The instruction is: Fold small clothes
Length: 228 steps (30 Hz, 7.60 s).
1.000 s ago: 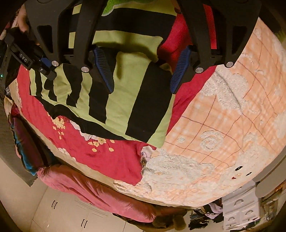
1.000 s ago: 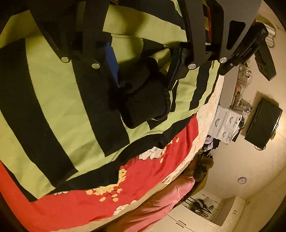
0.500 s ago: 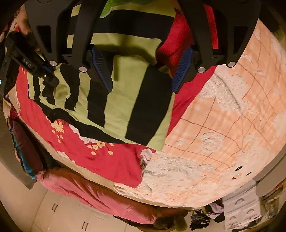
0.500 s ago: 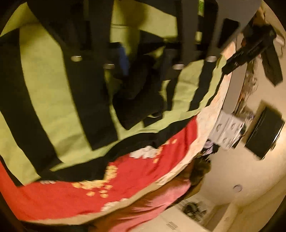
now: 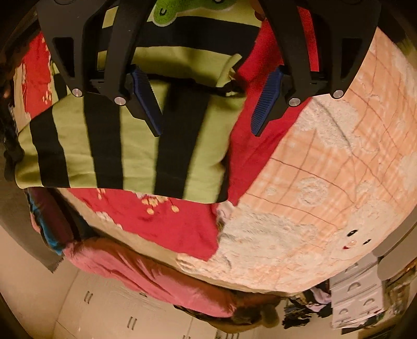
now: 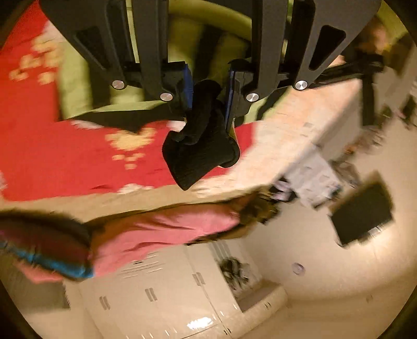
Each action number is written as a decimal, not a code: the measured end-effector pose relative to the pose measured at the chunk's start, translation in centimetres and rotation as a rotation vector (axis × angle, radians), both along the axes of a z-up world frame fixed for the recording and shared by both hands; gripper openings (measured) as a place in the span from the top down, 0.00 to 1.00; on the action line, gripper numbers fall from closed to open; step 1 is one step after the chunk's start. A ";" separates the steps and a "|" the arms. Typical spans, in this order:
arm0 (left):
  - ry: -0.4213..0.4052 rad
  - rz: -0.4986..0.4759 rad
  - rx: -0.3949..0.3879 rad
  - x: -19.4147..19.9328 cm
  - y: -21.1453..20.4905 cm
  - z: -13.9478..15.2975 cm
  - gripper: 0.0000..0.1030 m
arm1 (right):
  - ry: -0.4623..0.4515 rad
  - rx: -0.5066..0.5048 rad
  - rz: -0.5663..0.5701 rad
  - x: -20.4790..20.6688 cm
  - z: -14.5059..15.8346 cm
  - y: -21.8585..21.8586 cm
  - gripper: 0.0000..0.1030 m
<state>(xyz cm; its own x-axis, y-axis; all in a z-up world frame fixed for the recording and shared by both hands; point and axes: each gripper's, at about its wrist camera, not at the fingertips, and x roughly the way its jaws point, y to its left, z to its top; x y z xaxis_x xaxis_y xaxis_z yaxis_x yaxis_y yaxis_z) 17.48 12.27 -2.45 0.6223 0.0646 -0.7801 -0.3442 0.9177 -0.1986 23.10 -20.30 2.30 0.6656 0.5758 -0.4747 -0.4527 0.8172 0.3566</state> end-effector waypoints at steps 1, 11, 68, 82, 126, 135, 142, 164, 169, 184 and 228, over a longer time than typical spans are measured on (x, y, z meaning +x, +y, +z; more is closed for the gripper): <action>0.016 -0.009 0.003 0.2 -0.3 -0.5 0.40 | 0.035 -0.038 -0.030 0.6 -0.8 -0.5 0.81; -0.003 -0.095 0.067 1.7 -3.8 -0.1 0.40 | 0.261 -0.065 -0.154 3.3 -6.4 -3.6 0.81; 0.037 -0.138 0.092 1.0 -4.6 -0.1 0.09 | 0.255 0.008 -0.203 2.0 -2.7 -7.1 0.05; -0.041 -0.100 0.116 -4.3 -1.4 5.2 0.09 | 0.200 -0.135 -0.169 -3.8 -0.4 -8.2 0.05; 0.367 -0.286 0.076 -17.9 -2.2 -5.6 0.09 | 0.574 -0.639 0.030 -19.9 -9.6 -4.0 0.05; 0.434 -0.280 0.000 -17.8 -2.2 -8.1 0.09 | 0.644 -0.647 0.069 -19.3 -11.2 -4.1 0.11; 0.400 -0.329 -0.073 -18.1 -2.7 -8.1 0.52 | 0.666 -0.599 0.114 -19.1 -11.8 -4.4 0.70; 0.113 -0.231 -0.226 -11.4 0.3 0.0 0.98 | 0.391 0.056 0.032 -10.9 -1.8 -10.7 0.82; 0.110 -0.203 -0.211 -7.9 0.6 -0.8 0.97 | 0.426 0.072 -0.034 -5.6 -3.7 -9.7 0.82; 0.002 -0.115 -0.258 -10.4 5.1 -0.6 0.64 | 0.371 0.024 -0.135 -4.2 -8.1 -11.5 0.50; 0.048 -0.348 -0.548 -14.7 0.0 -0.9 0.91 | 0.495 0.337 0.019 -7.6 -7.9 -13.4 0.88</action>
<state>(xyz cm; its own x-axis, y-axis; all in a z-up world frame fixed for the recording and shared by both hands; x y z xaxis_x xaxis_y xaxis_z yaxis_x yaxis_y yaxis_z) 2.78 12.25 -3.33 0.4985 -0.5495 -0.6705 -0.0656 0.7473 -0.6613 15.53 -33.66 -5.59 0.3998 0.7584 -0.5148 -0.1800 0.6156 0.7672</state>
